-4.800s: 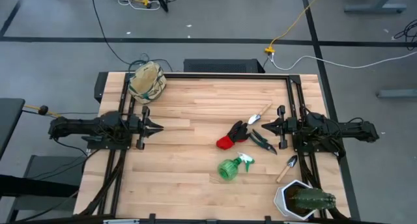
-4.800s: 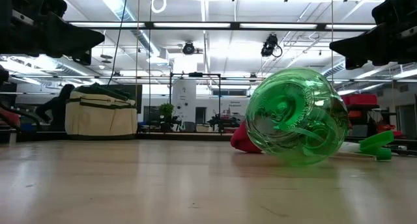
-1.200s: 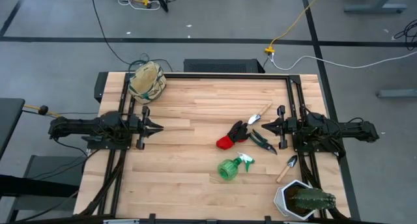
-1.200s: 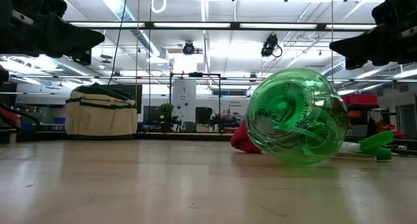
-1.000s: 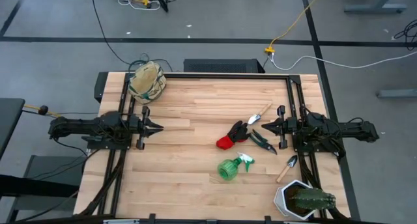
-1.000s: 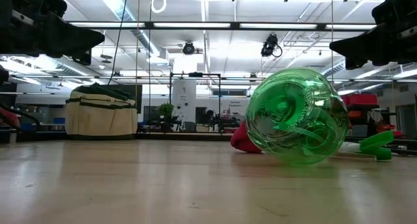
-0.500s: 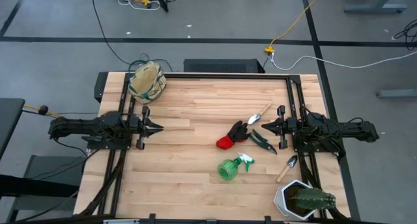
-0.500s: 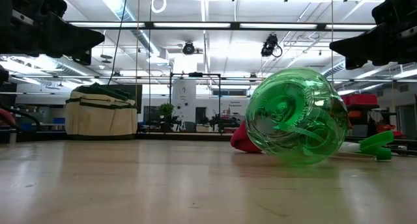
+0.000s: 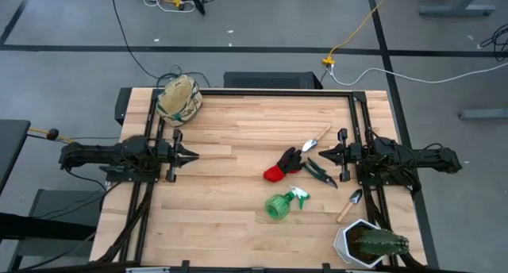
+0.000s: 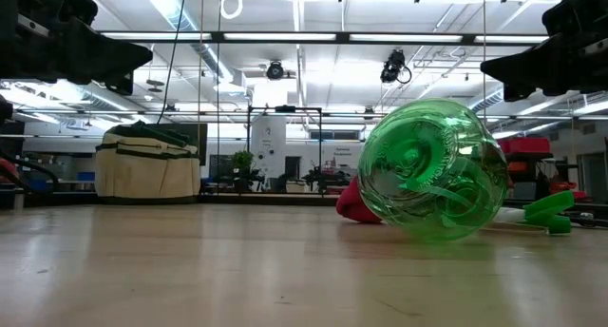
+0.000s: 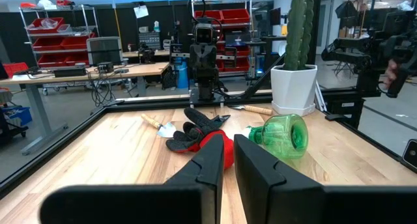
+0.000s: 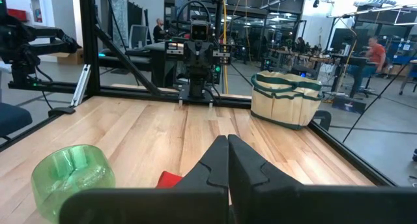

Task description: Pick & Place Garden tools in Gardening bag

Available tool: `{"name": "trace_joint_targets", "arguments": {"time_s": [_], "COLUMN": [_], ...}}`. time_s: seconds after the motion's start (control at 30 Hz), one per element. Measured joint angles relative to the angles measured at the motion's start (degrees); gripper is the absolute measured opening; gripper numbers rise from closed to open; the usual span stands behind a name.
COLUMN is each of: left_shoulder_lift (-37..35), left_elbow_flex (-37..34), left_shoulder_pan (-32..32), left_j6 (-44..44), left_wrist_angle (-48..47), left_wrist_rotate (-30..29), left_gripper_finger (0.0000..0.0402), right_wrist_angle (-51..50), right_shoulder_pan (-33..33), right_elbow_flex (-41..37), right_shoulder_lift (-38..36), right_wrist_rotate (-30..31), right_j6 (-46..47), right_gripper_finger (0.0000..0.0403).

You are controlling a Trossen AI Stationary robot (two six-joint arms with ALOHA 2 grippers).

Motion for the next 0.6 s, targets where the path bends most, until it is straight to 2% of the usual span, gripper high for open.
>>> {"name": "trace_joint_targets", "arguments": {"time_s": [0.6], "left_shoulder_lift": [0.00], "left_elbow_flex": [0.00], "left_shoulder_pan": [-0.01], "left_j6": [0.00], "left_wrist_angle": [0.00], "left_wrist_rotate": [0.02], "left_gripper_finger": [0.0044], "right_wrist_angle": [0.05], "right_shoulder_pan": [0.00], "right_elbow_flex": [0.00], "right_shoulder_lift": [0.00], "right_wrist_rotate": [-0.15], "right_j6": [1.77], "right_gripper_finger": [0.0000]}}
